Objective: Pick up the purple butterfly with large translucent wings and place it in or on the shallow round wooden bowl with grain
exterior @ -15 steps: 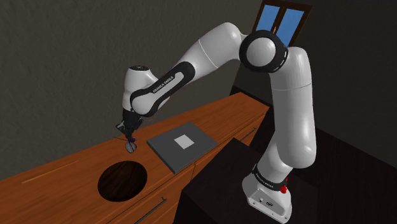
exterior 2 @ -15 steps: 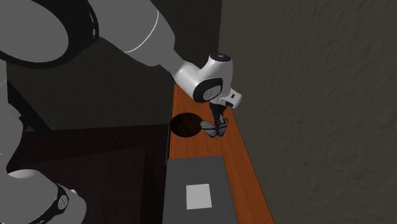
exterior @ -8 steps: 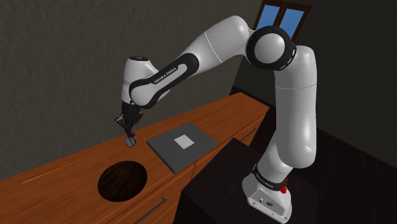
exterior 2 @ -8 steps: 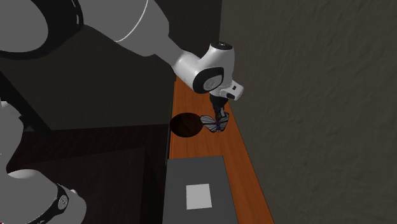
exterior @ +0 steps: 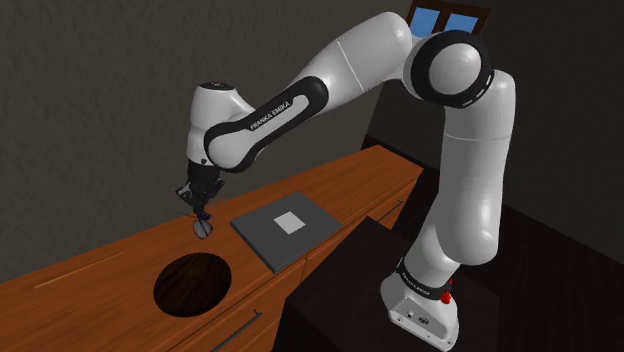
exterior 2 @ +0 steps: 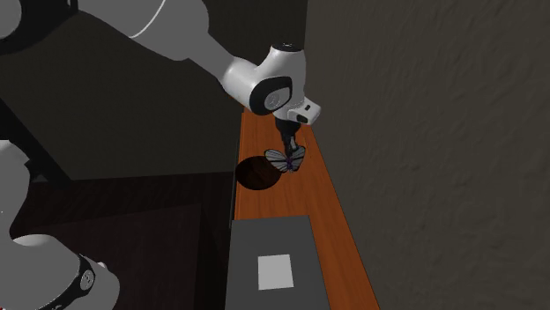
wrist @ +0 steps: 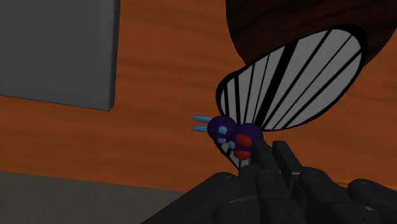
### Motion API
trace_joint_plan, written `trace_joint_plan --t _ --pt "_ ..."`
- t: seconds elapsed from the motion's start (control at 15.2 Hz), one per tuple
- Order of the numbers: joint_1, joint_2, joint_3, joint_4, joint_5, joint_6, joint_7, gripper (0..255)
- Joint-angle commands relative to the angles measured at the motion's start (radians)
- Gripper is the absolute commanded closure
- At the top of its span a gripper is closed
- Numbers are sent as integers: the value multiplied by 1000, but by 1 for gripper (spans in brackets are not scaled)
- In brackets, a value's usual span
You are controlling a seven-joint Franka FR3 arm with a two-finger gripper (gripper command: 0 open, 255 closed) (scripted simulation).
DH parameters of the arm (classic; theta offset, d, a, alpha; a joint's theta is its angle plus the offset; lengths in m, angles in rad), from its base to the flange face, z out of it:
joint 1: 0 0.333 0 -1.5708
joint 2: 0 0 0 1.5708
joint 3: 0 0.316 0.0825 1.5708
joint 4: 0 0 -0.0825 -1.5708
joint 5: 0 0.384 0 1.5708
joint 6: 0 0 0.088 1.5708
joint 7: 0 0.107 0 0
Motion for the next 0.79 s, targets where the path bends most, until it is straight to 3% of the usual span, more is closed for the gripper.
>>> trace_joint_plan --t 0.0,0.46,0.73 --pt "27 -34 12 -48 -2 16 45 255" --pt "126 -125 58 -157 -13 42 204 255" --pt "138 -100 55 -169 -30 78 226 255"
